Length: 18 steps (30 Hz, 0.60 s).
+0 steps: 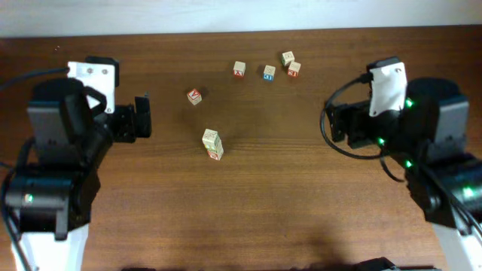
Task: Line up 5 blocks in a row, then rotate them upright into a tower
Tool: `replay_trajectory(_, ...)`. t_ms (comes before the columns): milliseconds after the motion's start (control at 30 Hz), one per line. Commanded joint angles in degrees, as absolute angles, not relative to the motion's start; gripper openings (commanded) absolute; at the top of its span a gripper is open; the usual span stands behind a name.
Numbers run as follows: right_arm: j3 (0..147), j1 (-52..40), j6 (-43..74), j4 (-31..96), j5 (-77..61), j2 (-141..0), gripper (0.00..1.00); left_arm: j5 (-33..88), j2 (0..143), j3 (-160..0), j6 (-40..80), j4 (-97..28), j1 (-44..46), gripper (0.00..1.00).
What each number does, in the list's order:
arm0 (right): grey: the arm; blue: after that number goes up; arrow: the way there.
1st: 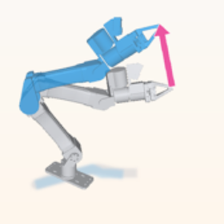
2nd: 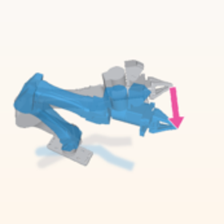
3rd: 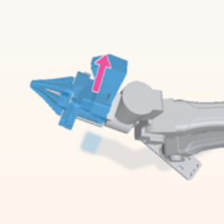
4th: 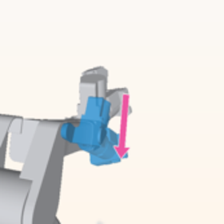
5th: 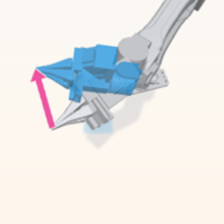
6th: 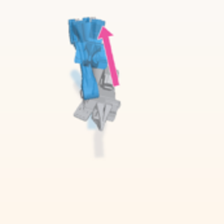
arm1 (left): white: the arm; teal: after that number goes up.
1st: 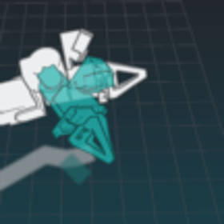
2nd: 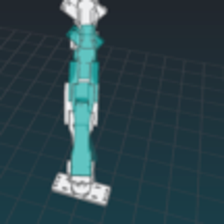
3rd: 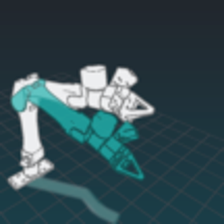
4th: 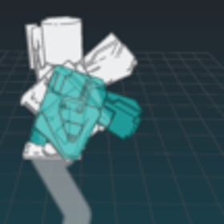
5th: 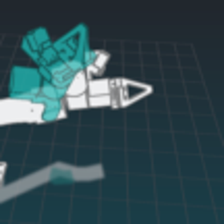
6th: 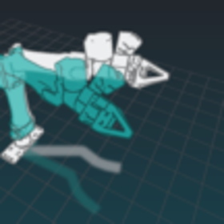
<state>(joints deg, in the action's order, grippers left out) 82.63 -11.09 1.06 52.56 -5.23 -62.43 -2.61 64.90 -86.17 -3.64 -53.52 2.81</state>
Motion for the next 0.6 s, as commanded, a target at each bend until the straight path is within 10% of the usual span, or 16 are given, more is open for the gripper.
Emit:
replay_trajectory(0,83.6,-10.7,0.8,54.0,-1.3,-58.7,0.99,-5.0,61.7,-87.3,-3.7,-54.4,2.4,0.99)
replay_trajectory(567,83.6,-10.7,0.4,57.5,1.2,-66.8,0.99,-4.8,60.5,-87.3,-3.7,-56.3,2.4,0.99)
